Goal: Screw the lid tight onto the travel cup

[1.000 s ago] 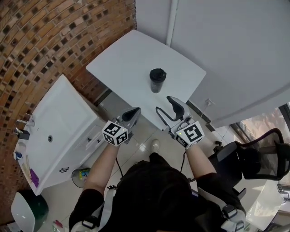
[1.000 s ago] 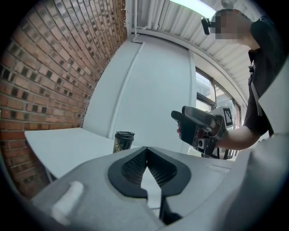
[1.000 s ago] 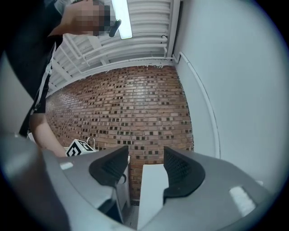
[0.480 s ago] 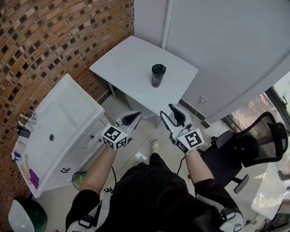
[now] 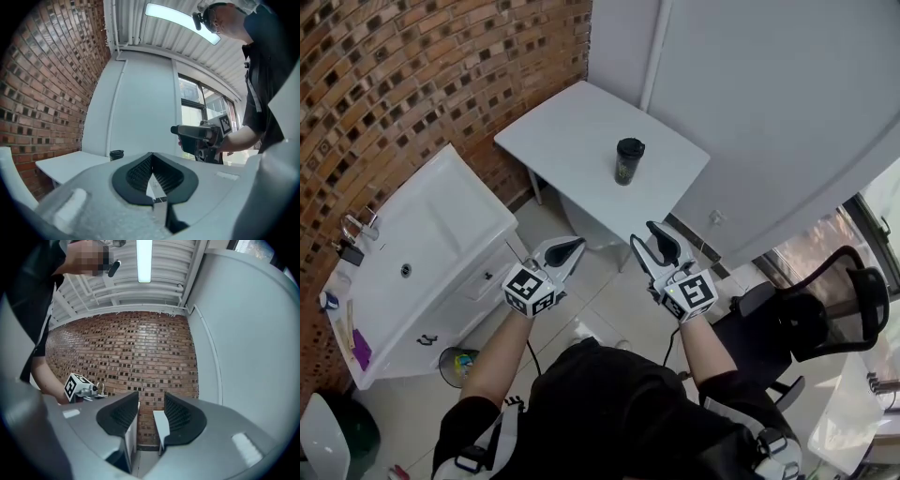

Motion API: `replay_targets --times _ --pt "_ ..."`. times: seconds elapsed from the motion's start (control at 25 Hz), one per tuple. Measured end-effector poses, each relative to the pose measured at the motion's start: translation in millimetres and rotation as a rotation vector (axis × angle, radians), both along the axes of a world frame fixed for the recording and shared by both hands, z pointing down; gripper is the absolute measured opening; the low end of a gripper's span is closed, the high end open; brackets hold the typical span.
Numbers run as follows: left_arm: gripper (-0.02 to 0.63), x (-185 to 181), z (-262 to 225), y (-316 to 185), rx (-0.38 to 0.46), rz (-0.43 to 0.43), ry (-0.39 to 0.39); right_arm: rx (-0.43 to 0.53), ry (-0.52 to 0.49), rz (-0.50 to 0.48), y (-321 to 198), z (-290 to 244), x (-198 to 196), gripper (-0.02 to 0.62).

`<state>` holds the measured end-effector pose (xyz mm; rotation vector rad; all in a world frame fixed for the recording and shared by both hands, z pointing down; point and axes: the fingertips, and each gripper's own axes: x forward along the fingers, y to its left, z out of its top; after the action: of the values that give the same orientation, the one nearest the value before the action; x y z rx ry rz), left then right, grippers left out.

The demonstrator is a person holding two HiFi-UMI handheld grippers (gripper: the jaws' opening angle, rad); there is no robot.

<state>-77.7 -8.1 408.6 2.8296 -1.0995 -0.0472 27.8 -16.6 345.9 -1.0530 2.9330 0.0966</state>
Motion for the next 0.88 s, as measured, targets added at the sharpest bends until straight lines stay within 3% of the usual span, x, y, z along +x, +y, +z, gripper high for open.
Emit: replay_targets --times 0.12,0.48,0.88 --pt "0.003 3 -4 7 -0.006 -0.029 0.041 0.017 0.021 -0.036 11 -2 10 0.155" --pt "0.002 11 -7 20 -0.005 -0.096 0.068 0.018 0.051 -0.072 19 3 32 0.100" --pt "0.002 22 -10 13 0.006 -0.109 0.091 -0.004 -0.009 -0.044 13 7 46 0.006"
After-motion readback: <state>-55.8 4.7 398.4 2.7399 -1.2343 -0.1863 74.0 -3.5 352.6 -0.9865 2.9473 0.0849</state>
